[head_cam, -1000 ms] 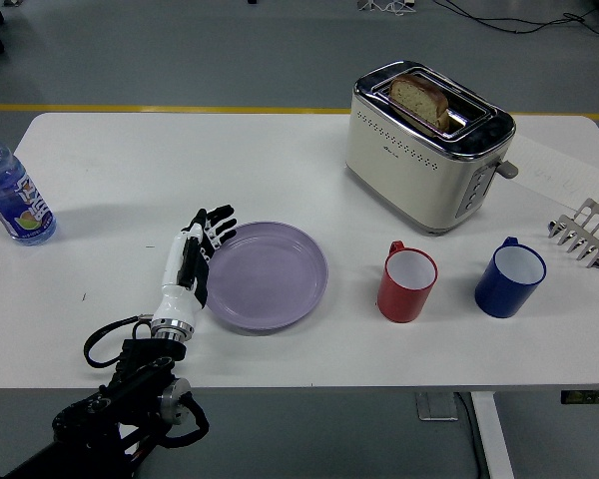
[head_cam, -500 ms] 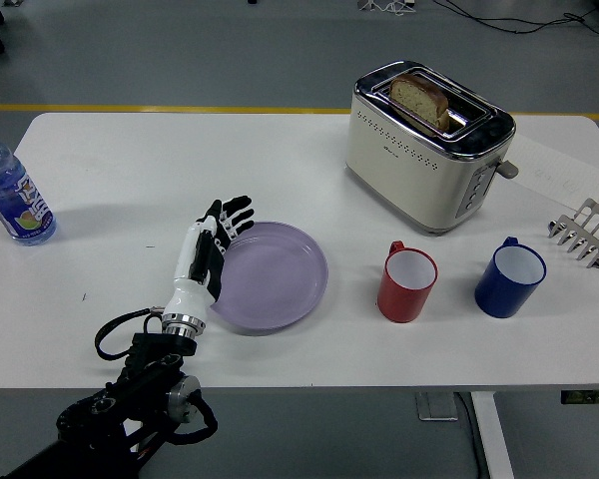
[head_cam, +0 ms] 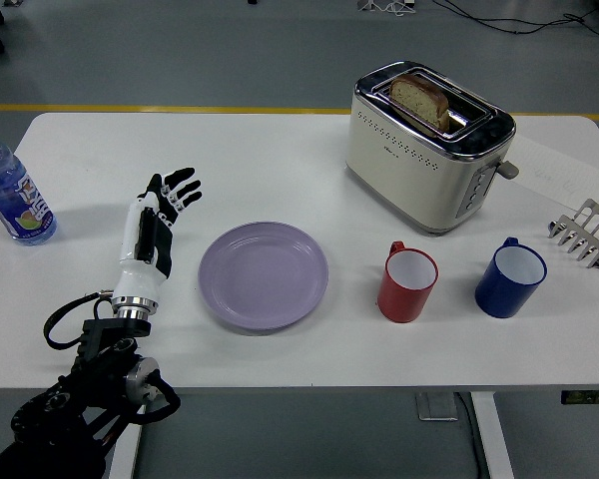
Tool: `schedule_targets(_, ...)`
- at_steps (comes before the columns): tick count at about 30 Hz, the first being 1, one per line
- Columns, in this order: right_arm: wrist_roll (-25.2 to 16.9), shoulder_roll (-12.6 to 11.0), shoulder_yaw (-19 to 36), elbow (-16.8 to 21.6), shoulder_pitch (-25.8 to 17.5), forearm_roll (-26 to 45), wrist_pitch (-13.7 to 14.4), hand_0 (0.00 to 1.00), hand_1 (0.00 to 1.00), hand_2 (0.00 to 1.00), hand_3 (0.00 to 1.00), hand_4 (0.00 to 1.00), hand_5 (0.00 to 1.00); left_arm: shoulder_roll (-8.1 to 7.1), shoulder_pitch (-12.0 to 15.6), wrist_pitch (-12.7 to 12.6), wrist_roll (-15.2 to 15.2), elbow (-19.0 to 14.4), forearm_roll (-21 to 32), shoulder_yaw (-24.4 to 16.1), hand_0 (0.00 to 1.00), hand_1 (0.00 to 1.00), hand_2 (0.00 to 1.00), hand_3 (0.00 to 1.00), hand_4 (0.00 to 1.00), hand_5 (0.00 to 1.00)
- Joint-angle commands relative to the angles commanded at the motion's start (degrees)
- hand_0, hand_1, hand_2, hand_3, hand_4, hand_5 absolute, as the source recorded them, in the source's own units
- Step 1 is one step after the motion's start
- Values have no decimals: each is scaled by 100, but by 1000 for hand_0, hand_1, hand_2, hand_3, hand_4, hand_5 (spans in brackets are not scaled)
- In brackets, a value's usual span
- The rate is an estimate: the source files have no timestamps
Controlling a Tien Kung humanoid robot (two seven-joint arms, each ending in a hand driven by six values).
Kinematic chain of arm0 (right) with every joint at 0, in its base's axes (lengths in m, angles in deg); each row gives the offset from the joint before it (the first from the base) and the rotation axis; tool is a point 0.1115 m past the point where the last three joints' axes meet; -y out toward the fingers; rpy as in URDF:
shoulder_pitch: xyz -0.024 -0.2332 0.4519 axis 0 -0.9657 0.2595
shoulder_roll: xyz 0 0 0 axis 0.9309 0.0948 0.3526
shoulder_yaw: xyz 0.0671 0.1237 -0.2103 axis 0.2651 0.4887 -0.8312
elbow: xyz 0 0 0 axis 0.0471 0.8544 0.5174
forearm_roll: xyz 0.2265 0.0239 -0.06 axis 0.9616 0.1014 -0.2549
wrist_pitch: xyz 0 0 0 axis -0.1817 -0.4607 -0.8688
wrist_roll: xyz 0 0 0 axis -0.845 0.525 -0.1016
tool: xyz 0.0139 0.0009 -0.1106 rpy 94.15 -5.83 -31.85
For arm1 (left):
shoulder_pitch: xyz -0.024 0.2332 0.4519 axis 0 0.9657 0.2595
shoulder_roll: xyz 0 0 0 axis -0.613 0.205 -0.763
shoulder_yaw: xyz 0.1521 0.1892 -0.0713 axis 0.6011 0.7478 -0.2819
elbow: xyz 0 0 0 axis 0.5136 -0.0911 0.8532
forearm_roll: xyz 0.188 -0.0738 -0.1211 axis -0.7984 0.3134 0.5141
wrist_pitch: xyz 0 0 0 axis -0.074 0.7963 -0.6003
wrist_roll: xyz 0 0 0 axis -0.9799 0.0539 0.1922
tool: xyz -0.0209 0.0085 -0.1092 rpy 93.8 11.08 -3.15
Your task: Push plate across desktop
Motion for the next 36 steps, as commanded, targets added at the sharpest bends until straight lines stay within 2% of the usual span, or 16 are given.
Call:
schedule_targets(1,-2,0,9,0,-1,-5,2,530,487,609,554,257,204,-97,41,46,0,-25,3,-193,651,665,684,623,486,998)
schedule_targets(3,-4,0,25,0,2,-19,4,530,487,609,554,257,204,-209,88,116,0,-70,33,-461,651,665,684,623,486,998)
schedule_targets(5,-7,-1,47,0,2,-35,6,530,487,609,554,257,204,-343,150,216,-124,-112,-79,-739,651,665,684,623,486,998)
schedule_targets(8,-7,-5,86,0,-1,-71,7,530,487,609,554,257,204,-568,261,486,-474,-176,-66,-1217,650,661,679,616,487,998)
schedule_targets(11,-1,-4,112,0,-7,-102,6,530,487,609,554,257,204,-689,345,568,-614,-188,-63,-1448,650,661,679,616,487,998)
schedule_targets(14,5,-3,143,0,-19,-138,6,531,486,609,554,257,204,-893,538,840,-1037,-159,-65,-1861,654,662,681,622,489,998)
schedule_targets(17,11,-1,162,0,-26,-164,4,531,486,609,554,257,204,-1010,668,998,-1273,-91,-74,-2100,654,662,681,622,489,998)
schedule_targets(21,23,6,202,0,-35,-205,1,530,487,608,553,256,205,-1144,853,1180,-1411,85,-119,-2473,667,670,689,628,494,998)
schedule_targets(29,60,20,246,0,-40,-294,-13,530,486,608,554,256,203,-1302,975,1331,-1465,287,-183,-2865,674,680,694,634,506,998)
schedule_targets(31,62,20,249,0,-42,-299,-13,530,485,608,553,256,203,-1318,983,1337,-1471,298,-183,-2877,680,688,696,637,512,998)
schedule_targets(36,85,24,260,0,-47,-323,-11,530,485,608,553,256,203,-1465,1099,1393,-1503,350,-118,-2724,680,688,696,637,512,998)
